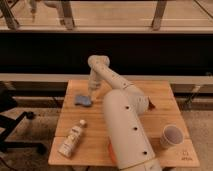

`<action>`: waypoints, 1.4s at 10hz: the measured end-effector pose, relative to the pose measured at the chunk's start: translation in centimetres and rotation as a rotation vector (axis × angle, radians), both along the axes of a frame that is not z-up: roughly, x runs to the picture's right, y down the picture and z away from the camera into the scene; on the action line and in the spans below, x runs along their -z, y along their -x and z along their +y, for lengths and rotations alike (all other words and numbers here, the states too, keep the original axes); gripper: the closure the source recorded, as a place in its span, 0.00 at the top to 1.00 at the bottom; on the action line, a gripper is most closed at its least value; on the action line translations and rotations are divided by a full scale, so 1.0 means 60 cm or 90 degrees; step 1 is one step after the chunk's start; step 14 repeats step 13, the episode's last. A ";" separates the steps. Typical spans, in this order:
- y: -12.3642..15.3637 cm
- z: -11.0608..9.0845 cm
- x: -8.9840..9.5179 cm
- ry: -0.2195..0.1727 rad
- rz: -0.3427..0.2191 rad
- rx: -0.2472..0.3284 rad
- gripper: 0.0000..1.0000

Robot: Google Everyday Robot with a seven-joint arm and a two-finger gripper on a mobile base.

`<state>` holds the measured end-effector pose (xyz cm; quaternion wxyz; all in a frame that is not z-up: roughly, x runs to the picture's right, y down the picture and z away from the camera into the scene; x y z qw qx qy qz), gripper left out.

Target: Place the white sponge in the ceramic bowl

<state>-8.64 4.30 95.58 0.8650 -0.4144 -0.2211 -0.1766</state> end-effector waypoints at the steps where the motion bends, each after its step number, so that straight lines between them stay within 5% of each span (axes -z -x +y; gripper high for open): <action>1: 0.000 -0.004 0.004 -0.002 -0.001 0.000 0.00; 14: -0.015 -0.046 0.033 -0.038 0.005 -0.010 0.00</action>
